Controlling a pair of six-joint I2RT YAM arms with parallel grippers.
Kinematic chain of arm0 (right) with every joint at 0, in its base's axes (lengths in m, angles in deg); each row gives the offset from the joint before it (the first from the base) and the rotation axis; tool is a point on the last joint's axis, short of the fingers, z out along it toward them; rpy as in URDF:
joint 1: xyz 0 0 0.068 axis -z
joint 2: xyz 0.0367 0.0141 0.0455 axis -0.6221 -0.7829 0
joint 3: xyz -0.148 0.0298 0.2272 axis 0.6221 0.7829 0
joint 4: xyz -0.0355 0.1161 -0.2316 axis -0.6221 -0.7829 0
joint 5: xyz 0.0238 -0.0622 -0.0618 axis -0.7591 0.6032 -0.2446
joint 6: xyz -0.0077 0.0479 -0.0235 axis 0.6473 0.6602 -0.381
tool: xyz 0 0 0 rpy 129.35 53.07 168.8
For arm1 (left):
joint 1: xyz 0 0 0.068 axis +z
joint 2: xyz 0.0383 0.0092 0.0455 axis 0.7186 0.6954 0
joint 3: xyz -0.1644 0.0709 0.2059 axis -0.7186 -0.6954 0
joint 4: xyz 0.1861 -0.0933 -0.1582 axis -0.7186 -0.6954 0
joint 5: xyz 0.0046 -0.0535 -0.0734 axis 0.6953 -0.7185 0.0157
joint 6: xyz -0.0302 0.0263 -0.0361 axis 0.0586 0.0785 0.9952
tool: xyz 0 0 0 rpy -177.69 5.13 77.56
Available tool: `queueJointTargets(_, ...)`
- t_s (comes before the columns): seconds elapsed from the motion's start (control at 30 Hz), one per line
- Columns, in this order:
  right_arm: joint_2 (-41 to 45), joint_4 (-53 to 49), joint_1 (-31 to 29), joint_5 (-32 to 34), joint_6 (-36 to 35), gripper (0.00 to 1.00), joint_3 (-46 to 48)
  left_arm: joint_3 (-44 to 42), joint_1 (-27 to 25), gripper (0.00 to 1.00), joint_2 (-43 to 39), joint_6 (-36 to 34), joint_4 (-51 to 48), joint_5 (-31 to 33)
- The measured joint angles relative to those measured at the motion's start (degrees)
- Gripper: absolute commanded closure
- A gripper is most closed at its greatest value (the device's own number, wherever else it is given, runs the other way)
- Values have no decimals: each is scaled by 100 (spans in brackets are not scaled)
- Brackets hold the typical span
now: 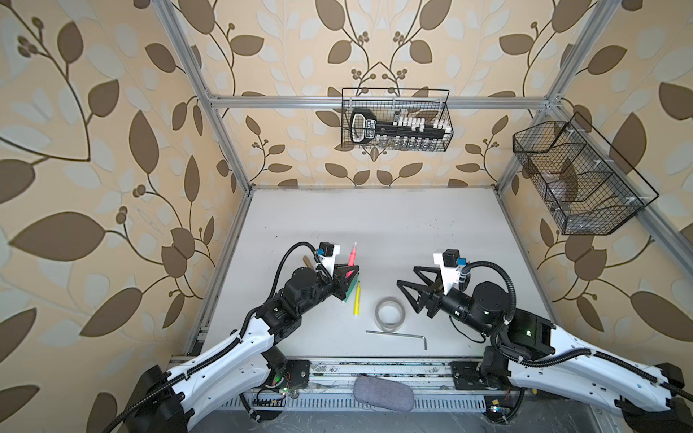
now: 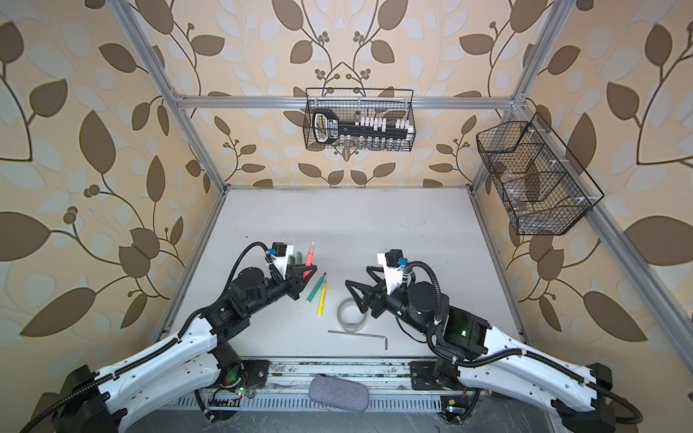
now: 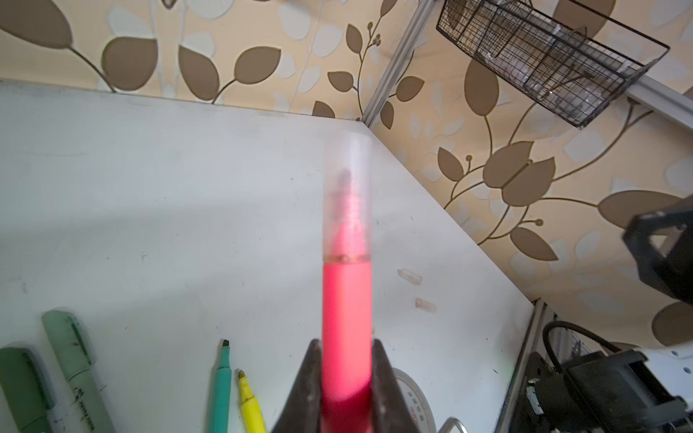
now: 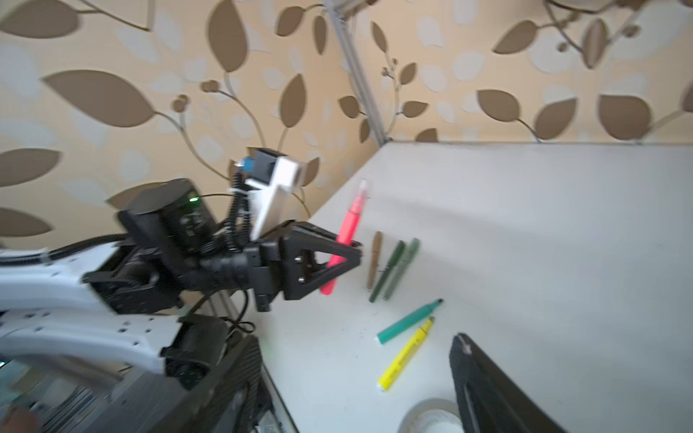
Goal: Insert the pens into the pen caps
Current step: 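Lower the capped pink highlighter with the left gripper while the right gripper withdraws, then release the pink highlighter and move the left gripper over the yellow highlighter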
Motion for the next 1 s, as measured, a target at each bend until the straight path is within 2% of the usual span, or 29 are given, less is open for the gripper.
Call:
queueJointTargets(0.13, 74, -619, 946, 487, 470, 21, 238, -149, 0, 100, 254, 81, 39, 332)
queueJointTargets(0.3, 186, -1106, 2253, 485, 721, 21, 728, -164, 0, 100, 754, 151, 31, 903)
queueJointTargets(0.43, 146, -1202, 3084, 317, 780, 23, 968, 66, 0, 100, 1596, 262, -184, 1357)
queueJointTargets(0.7, -352, -1287, 4033, 26, 743, 21, 1012, 654, 9, 100, 2752, 385, -450, 1853)
queueJointTargets(0.8, -647, -1279, 4387, -376, 588, 23, 966, 896, 9, 100, 3108, 385, -584, 1939)
queueJointTargets(1.0, -1718, -1335, 5021, -833, 138, 24, 201, 1403, 11, 100, 3939, 431, -850, 2199)
